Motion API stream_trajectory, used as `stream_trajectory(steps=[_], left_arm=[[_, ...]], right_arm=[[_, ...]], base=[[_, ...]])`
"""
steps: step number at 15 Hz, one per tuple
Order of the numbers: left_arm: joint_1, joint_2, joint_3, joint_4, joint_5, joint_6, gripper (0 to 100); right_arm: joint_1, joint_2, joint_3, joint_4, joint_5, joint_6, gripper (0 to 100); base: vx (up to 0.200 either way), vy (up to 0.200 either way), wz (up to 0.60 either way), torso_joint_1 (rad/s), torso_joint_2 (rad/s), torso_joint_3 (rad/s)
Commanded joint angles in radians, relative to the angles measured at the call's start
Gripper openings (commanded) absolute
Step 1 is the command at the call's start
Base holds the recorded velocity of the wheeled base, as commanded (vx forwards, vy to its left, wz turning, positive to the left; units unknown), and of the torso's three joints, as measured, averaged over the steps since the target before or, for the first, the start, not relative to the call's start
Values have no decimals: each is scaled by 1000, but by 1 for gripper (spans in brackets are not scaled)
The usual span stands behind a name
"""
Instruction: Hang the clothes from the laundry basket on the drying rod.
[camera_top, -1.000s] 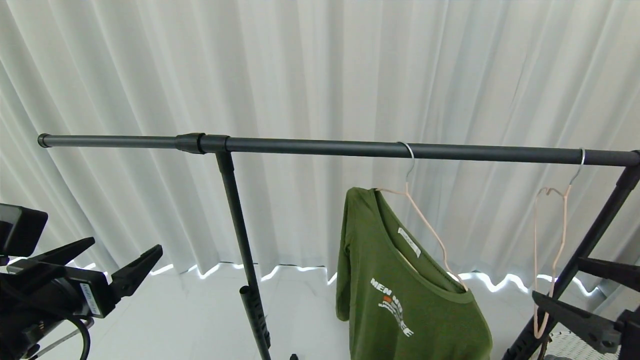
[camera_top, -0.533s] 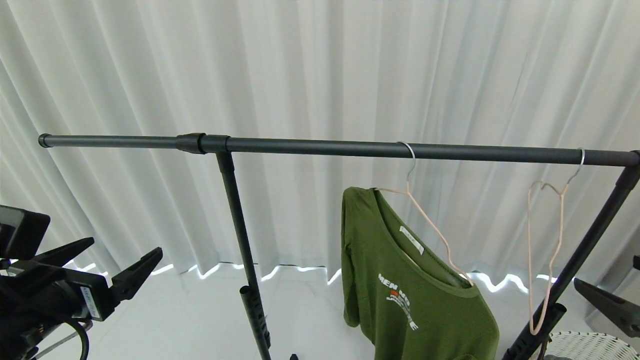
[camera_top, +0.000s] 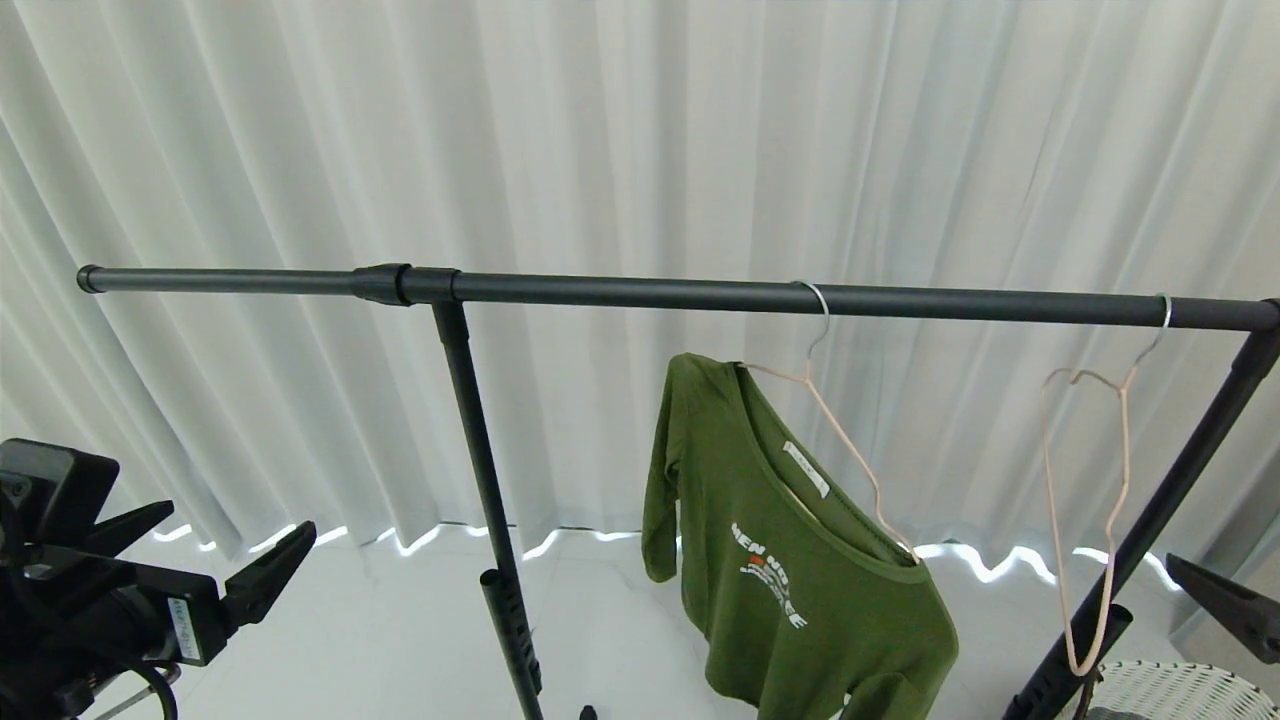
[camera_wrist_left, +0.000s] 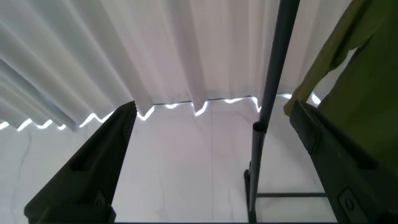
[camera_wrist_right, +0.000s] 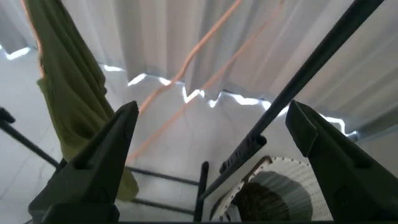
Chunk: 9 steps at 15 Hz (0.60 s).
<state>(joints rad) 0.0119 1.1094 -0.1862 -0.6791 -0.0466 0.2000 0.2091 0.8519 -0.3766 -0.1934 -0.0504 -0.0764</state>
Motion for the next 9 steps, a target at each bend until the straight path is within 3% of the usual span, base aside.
stream_trajectory(steps=[1,5,9], left_arm=[[2,0,2,0,1,-1,100],[0,-2,8,0,1,-1,100],[-4,-17,-6,-3,1,13,100]], right_arm=[[-1,21,2,0,0,0,100],[-1,22,22,0,1,-6,100],[-1,38,44,-3,3,-56,100]], base=[[-200,0,0,27,7,2],[-200,0,0,-2,1,0],[0,0,0,0,0,0]])
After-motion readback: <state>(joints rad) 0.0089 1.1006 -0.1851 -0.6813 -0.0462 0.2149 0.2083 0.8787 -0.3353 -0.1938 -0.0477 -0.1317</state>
